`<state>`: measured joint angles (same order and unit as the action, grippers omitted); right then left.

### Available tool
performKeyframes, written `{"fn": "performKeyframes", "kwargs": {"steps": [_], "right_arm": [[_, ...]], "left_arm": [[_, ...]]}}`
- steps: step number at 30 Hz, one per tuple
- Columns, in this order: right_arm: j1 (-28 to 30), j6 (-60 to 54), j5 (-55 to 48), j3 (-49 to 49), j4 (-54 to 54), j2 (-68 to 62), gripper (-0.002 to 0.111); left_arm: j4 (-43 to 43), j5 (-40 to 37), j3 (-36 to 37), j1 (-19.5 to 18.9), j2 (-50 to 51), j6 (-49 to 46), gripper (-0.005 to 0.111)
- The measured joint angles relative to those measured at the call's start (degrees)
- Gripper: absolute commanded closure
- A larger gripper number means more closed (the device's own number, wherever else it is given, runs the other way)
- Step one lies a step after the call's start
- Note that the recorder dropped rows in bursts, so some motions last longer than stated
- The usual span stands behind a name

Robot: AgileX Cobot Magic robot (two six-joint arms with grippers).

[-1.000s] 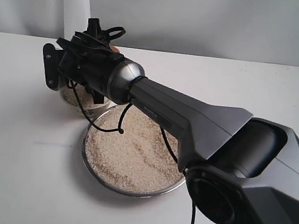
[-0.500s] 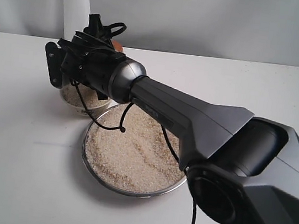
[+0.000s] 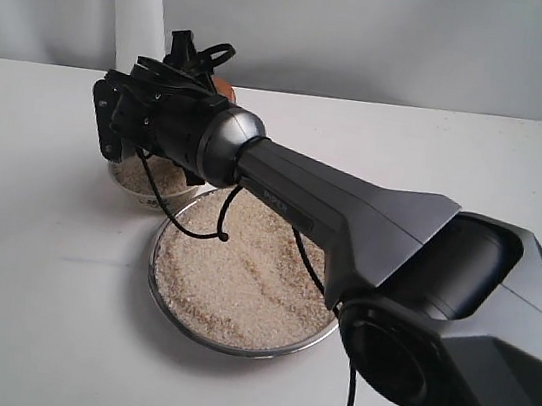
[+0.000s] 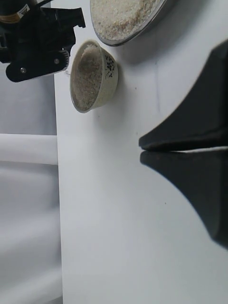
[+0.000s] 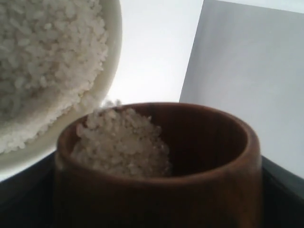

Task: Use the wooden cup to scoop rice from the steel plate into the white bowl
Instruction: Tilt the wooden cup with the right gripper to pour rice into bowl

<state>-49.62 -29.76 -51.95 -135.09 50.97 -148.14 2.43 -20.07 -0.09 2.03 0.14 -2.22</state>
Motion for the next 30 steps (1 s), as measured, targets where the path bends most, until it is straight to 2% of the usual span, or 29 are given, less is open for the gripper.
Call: {"fn": "performKeyframes", "kwargs": {"steps": [15,30], "right_arm": [[0.0,-1.5,-5.8,0.0,-2.1,0.0,0.108],[0.0,-1.7,-5.1,0.0,-1.2,0.0,0.108]], "left_arm": [[0.0,0.0,0.0,0.0,0.0,0.0,0.107],[0.0,0.0,0.0,0.0,0.0,0.0,0.107]]}}
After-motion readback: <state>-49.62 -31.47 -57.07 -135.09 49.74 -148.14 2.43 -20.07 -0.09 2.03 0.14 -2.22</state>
